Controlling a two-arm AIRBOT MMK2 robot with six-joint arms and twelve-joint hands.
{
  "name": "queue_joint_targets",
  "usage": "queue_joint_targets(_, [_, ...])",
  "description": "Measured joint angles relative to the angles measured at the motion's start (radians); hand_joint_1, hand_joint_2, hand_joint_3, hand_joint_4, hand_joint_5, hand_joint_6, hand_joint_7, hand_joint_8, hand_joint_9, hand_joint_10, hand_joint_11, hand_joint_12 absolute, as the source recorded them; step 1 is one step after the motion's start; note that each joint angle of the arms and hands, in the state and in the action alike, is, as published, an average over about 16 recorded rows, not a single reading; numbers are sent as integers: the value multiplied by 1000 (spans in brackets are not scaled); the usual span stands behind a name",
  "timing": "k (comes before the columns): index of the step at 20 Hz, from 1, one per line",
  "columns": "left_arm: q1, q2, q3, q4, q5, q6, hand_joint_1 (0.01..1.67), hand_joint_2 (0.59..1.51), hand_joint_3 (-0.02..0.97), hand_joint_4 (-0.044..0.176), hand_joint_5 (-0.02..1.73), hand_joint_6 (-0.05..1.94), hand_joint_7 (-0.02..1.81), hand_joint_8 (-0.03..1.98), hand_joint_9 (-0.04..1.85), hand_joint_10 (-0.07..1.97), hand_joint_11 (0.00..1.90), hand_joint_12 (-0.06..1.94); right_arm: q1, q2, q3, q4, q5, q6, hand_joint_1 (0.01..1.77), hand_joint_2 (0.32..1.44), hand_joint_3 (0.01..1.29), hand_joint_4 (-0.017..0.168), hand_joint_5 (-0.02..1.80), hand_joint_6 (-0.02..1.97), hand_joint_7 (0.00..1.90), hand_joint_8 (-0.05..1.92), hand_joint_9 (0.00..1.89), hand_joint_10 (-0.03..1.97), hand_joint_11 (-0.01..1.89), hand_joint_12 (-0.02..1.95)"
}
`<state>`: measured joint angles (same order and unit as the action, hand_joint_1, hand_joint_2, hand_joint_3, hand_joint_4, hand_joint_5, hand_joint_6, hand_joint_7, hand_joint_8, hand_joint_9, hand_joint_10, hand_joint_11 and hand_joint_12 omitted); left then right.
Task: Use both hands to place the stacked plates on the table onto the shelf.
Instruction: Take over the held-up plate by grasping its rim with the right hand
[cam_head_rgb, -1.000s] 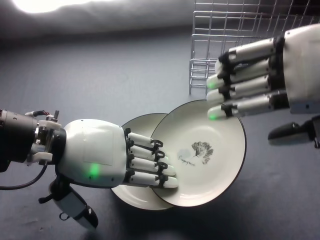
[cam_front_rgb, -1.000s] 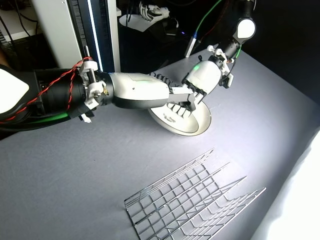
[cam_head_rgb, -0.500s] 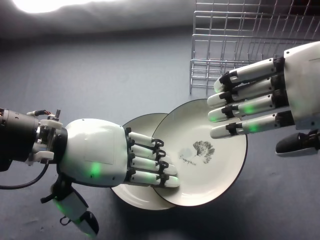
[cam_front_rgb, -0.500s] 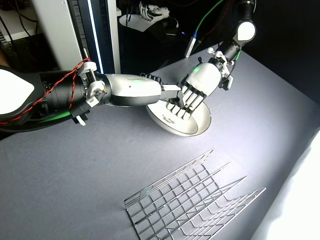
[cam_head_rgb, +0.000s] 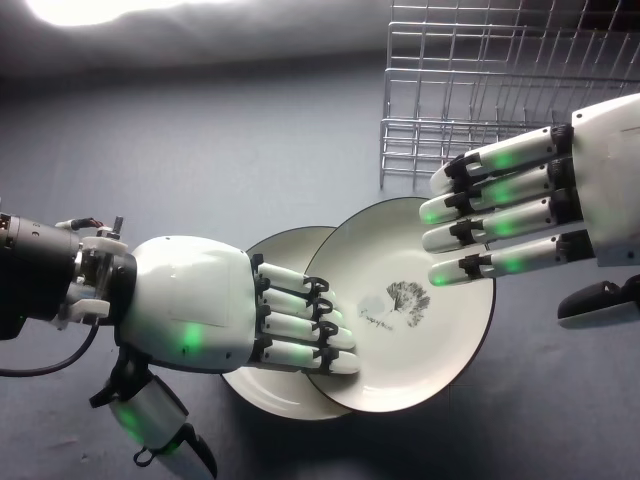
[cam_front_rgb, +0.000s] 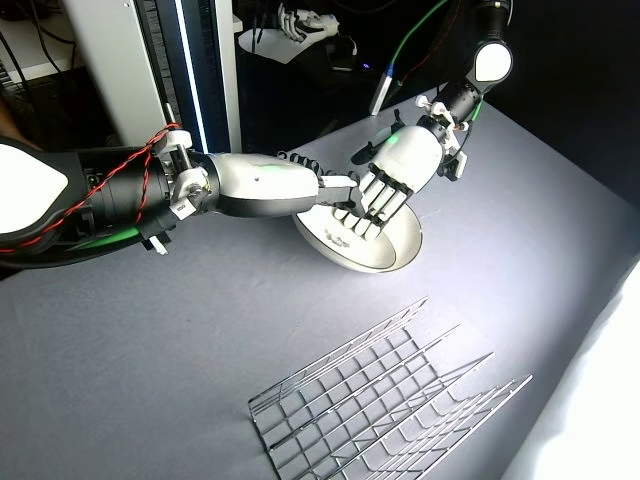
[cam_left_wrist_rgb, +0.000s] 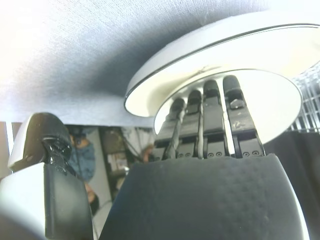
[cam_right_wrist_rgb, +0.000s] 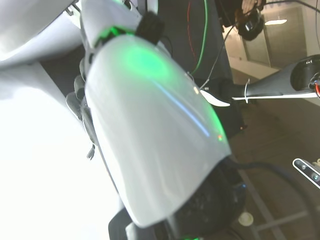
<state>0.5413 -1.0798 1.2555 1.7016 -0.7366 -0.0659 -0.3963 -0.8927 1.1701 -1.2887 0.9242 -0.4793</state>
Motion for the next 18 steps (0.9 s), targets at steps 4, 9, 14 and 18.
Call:
queue_joint_targets(4, [-2, -1, 2, 3, 0, -4, 184, 1017, 12, -9, 4, -32, 25, -14, 86, 9, 17, 330, -3, 0, 0, 1, 0, 1, 324, 1315, 14, 3, 255, 14, 259, 7, 240, 25, 19, 795])
queue_joint_targets(9, [-3, -3, 5, 4, -2, -7, 203, 1016, 12, -9, 5, -34, 24, -13, 95, 1, 17, 340, -7, 0, 0, 2, -2, 2, 704, 1212, 15, 3, 213, 14, 209, 7, 194, 25, 19, 795])
queue_joint_targets(14, [-5, -5, 9, 5, -3, -9, 218, 1008, 12, -9, 5, -34, 27, -13, 104, -2, 21, 328, -17, -7, -2, 6, -20, 3, 1122, 1099, 15, 3, 162, 15, 147, 7, 138, 25, 19, 743])
queue_joint_targets(18, [-6, -8, 12, 5, -4, -12, 226, 1002, 12, -9, 4, -34, 30, -13, 110, -4, 28, 319, -26, -19, -13, 27, -58, 5, 1307, 1065, 15, 3, 127, 14, 106, 7, 102, 25, 20, 715])
